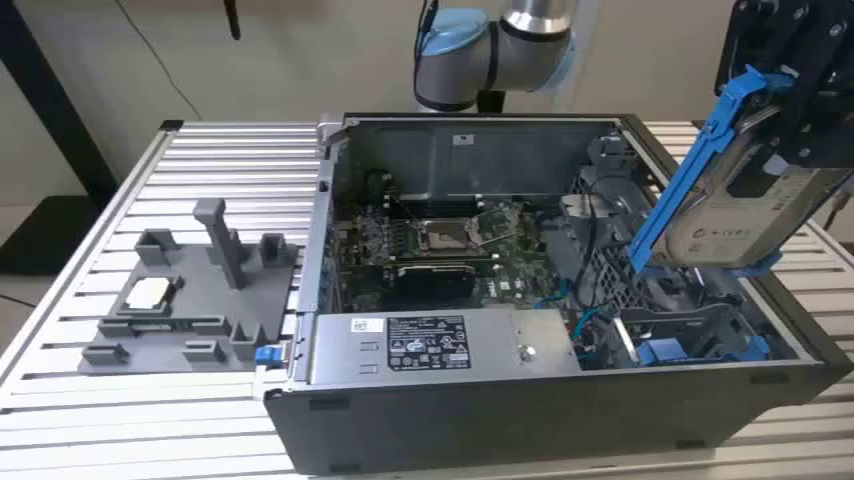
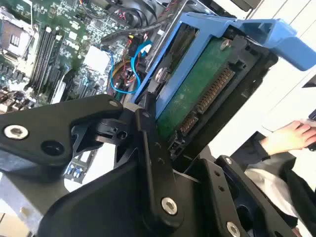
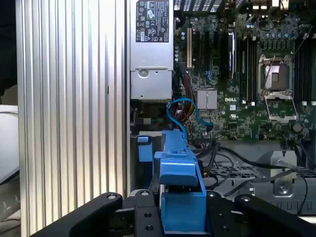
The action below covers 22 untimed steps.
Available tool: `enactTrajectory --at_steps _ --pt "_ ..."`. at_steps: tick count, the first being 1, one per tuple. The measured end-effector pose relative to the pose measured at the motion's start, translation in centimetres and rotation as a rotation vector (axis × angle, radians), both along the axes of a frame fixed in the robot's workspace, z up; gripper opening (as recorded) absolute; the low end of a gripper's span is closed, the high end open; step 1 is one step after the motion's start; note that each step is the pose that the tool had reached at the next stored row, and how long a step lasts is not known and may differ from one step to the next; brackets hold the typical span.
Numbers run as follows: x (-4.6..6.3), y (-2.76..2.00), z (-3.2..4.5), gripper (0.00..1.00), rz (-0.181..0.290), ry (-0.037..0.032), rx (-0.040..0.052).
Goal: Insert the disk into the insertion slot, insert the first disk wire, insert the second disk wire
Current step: 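Insert the disk into the insertion slot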
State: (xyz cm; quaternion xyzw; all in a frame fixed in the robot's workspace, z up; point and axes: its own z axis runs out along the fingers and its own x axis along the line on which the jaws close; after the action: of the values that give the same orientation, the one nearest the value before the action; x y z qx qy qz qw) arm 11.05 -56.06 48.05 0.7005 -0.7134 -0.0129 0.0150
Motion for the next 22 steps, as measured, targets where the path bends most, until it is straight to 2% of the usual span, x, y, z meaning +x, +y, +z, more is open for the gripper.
enactTrajectory --at_steps 12,22 --pt "0.0 0.00 -0.27 0.33 0.000 0.0000 -0.0001" --pt "0.0 0.00 -1.13 0.33 0.000 0.0000 0.0001"
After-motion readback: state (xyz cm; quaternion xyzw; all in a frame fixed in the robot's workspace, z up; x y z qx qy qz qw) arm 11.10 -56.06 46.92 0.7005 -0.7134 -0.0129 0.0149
